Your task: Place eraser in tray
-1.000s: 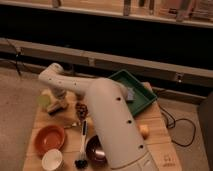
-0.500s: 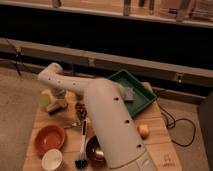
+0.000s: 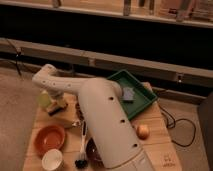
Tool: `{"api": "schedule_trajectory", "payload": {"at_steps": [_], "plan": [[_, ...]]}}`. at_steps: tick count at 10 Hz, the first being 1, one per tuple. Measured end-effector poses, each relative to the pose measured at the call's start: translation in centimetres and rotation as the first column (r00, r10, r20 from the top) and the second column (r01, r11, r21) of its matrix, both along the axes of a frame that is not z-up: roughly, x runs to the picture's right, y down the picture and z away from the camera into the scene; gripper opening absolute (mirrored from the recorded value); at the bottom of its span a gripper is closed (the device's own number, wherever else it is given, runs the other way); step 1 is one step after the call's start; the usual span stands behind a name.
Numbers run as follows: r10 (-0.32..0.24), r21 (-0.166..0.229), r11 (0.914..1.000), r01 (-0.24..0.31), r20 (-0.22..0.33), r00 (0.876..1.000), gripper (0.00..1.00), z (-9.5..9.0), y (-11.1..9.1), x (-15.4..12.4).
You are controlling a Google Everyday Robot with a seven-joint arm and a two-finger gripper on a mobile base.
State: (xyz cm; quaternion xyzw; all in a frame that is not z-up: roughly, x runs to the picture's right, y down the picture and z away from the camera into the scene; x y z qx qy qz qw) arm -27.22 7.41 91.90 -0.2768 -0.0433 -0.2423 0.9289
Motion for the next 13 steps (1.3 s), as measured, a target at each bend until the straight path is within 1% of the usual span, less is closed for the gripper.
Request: {"api": "schedule_trajectory", "payload": {"at_steps": [1,4,5,6,7,8,9,10,13], "plan": [[0.0,0.018,0.9998,0.001,-0.011,1.0,0.4,-0.5,-0.6,0.5],[-0.011,0.08,0.9967,0.013,-0.024,1.0,0.11,-3.2,-2.8,0.6],[-0.013,0.093,0.9955,0.015,-0.025,1.0,0.02,-4.0,-3.7,1.0],[-0.021,0.086,0.9961,0.022,-0.015,1.0,0.01,-4.2,-3.9,1.2],[-0.033,0.078,0.9964,0.034,-0.007,0.999,0.04,-4.2,-3.8,1.2],[-0.047,0.061,0.9971,0.046,0.01,0.999,0.14,-3.8,-3.4,1.0],[-0.047,0.049,0.9977,0.046,0.025,0.999,0.23,-3.6,-3.2,0.7],[-0.04,0.034,0.9987,0.039,0.036,0.999,0.35,-3.1,-2.9,0.8],[-0.026,0.008,0.9996,0.026,0.054,0.998,0.61,-2.5,-2.5,1.1]]}}
